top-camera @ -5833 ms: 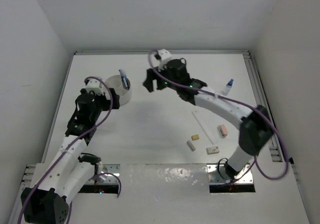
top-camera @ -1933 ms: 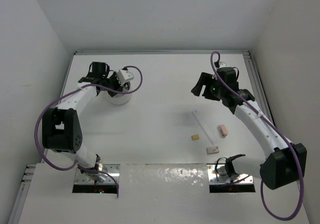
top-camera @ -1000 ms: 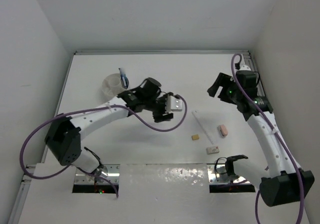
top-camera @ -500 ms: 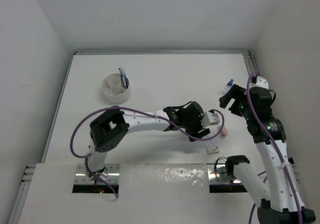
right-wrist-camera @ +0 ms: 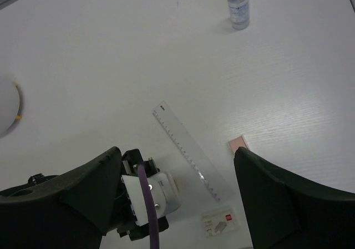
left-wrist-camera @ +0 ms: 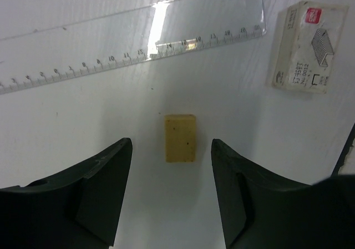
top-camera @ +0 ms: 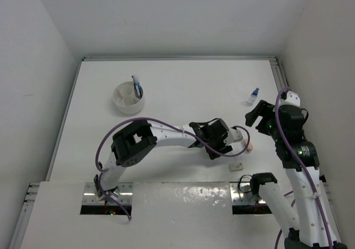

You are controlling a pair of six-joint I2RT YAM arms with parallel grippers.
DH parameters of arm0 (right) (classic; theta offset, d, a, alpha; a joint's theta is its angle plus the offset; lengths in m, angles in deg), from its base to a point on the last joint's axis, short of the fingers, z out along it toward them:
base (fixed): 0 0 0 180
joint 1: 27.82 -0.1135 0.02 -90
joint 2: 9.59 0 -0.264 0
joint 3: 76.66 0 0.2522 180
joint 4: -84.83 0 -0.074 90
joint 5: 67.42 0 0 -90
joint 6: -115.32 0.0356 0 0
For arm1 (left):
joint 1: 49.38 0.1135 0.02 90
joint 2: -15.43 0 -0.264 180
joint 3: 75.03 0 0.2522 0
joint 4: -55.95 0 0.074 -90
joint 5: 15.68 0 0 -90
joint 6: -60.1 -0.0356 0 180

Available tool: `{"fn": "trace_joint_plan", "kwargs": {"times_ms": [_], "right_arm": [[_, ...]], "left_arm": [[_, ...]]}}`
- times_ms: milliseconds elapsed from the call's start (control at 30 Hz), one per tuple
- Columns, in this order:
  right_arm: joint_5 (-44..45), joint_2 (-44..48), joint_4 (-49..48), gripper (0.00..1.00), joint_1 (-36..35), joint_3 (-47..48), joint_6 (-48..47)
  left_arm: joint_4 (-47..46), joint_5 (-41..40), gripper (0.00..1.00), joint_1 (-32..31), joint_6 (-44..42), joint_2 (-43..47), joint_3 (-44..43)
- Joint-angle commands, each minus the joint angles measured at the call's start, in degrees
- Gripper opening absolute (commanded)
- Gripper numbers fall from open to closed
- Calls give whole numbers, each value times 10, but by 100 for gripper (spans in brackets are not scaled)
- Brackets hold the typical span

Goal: Sort the stationery into containers
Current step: Pick up the stationery from the center of the board.

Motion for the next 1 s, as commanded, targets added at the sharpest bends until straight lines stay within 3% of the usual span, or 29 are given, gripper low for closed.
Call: {"fn": "trace_joint_plan", "kwargs": {"times_ms": [0,167,267,367,433,633,767,967], "right_arm": [[7,-4,-13,81,1,-4,-9],[5,-13,-15,81,1,-5,-10],[6,-12,-15,81,2,-3,-11],[11,-13,-16,80,2,0,-11],[12,-15,-20,80,1,2,-11],[6,-30,-34,80,2,6,-10],[-14,-50,-63,80,1,3,-2],[-47,-98,-129,78,2,-5,22]], "left_arm": [[5,5,57,-8,-5,-2,-12],[-15,-36,51,-19,-5,-21,-2],[-24,-36,36,-17,1,-25,-2],[-15,-31,12,-15,2,-29,-4],[-2,-17,1,-12,4,-28,-4],[64,37,0,26,-32,44,10],[77,40,0,91,-131,184,106],[149,20,0,317,-255,328,157]]}}
